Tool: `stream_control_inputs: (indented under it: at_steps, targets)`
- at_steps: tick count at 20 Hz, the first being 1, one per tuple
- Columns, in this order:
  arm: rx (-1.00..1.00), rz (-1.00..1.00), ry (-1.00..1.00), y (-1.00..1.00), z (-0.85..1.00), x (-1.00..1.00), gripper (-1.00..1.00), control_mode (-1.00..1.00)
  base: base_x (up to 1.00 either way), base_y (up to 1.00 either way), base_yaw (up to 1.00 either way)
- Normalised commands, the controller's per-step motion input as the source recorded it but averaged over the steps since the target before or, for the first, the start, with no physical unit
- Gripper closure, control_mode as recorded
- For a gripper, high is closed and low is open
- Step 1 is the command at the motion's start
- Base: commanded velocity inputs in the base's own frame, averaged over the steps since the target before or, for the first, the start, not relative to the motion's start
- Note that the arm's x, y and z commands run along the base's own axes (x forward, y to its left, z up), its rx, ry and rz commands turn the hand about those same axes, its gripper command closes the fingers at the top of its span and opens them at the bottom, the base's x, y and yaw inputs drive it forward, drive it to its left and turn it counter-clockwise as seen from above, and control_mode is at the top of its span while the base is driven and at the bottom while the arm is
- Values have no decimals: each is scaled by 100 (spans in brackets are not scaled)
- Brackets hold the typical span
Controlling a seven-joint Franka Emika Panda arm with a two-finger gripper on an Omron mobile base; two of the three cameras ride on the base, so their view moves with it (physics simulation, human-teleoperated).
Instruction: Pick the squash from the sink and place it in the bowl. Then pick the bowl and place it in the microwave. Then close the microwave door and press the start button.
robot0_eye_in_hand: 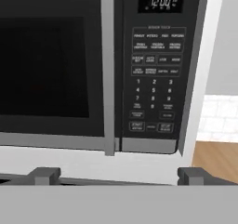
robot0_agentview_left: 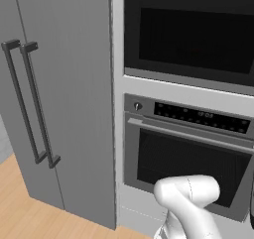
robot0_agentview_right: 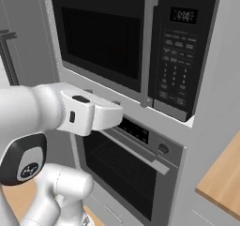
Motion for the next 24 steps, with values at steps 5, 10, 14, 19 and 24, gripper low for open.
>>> stream_control_inputs:
  at_steps: [5, 10, 14, 19, 24]
  targets:
    - [0, 0, -5, -2, 6, 31, -100, -100, 0, 0, 0]
    - [6, 0, -10, -20, -16, 14, -100, -100, 0, 0, 0]
    - [8, 0, -10, -20, -24, 8, -100, -100, 0, 0, 0]
    - [1, 0, -4, -13, -14, 34, -100, -100, 0, 0, 0]
    - [0, 0, 0, -18, -8, 51, 100, -100, 0, 0, 0]
